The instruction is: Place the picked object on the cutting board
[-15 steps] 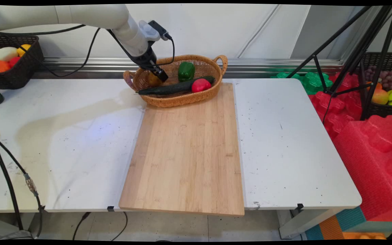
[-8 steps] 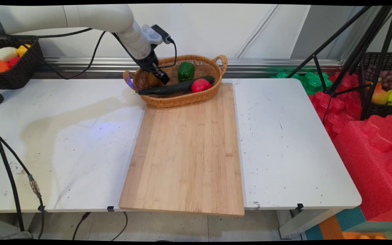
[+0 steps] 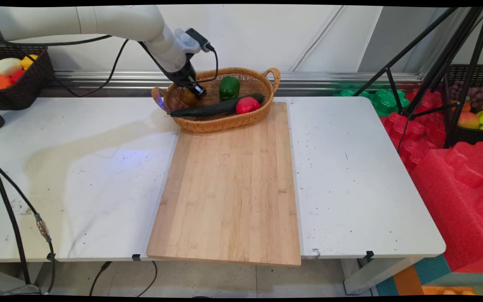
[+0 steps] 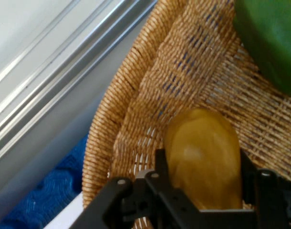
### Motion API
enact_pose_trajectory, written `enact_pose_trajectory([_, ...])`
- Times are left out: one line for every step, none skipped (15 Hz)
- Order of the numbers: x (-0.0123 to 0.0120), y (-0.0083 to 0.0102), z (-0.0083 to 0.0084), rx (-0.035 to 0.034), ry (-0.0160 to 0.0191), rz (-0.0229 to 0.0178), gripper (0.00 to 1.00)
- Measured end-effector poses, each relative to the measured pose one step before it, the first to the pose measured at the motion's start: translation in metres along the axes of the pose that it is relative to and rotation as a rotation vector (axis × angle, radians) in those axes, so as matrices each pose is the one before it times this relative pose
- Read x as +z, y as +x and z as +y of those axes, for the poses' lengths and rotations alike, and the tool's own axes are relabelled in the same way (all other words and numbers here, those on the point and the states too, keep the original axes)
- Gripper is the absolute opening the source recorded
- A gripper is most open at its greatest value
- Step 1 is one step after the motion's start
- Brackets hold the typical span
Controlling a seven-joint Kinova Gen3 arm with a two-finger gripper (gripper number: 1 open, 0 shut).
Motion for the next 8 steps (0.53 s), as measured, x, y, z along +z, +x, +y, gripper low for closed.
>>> enact_pose_trajectory([-0.00425,0.00022,0.00052,-0.0008,0.00407,0.01006,0.0])
enact_pose_trajectory([-0.00386,0.00043,0.00013,-0.00001,0.00296,0.00866,0.0])
enact_pose_trajectory([-0.00742,0.00093,0.00021,0.00242,0.00342,0.01691,0.0])
enact_pose_trajectory([-0.00515,0.00098,0.00015,0.00158,0.00239,0.01146,0.0])
enact_pose_trajectory([-0.00828,0.00182,0.00051,0.00533,0.002,0.02002,0.0])
enact_pose_trajectory([-0.00631,0.00168,0.00042,0.00449,0.00047,0.01554,0.0])
enact_pose_trajectory([-0.01081,0.00284,0.00056,0.01045,0.00012,0.02684,0.0])
enact_pose_trajectory([-0.01018,0.00279,0.00095,0.01322,-0.00101,0.02466,0.0])
